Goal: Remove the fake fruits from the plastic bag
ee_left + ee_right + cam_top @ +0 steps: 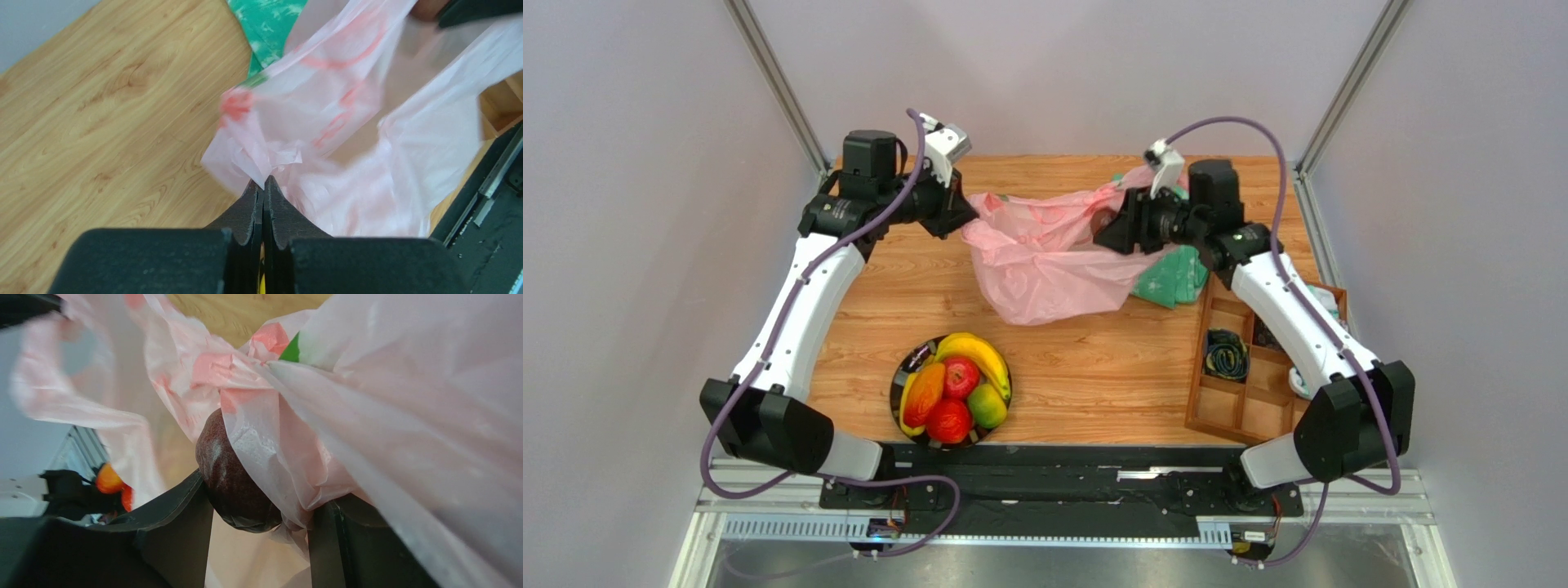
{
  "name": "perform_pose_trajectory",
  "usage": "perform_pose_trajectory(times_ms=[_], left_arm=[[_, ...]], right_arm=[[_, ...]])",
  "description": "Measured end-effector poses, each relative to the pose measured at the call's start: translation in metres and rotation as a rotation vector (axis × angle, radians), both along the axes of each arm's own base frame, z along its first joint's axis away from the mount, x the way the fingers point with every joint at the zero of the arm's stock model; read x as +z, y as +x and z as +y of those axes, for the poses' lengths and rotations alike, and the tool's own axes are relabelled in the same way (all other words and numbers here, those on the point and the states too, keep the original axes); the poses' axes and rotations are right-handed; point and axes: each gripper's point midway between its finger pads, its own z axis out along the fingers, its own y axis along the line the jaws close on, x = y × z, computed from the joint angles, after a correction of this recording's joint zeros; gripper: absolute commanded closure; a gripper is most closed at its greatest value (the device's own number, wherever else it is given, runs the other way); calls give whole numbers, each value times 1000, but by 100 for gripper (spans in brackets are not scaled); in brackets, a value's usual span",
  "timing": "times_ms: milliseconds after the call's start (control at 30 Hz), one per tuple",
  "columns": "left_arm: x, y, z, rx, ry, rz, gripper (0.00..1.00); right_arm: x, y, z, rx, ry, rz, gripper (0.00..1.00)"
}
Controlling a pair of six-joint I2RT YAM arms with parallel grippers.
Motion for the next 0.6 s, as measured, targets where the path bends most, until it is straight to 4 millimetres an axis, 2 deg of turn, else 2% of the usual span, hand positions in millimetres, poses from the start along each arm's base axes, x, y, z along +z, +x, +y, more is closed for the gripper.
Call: perform_pose_trajectory(times_ms=[67, 167, 267, 400, 533, 600], left_arm=[[7, -6, -2, -14, -10, -14, 100], [0, -11, -8, -22, 24, -23, 100], [-35, -21, -19, -41, 110, 8, 100], [-96, -43, -30, -76, 233, 101, 100], [-131, -55, -31, -86, 318, 151, 100], [-136, -57, -33, -89, 333, 153, 100]], right_arm=[[-30, -9, 7, 13, -67, 26, 93], [-80, -14, -5, -26, -157, 99, 92], [-126, -24, -22, -63, -244, 178, 91], [-174, -47, -37, -87, -343, 260, 91], [-206, -74, -49, -97, -404, 318, 88], [-215, -85, -54, -102, -421, 332, 87]])
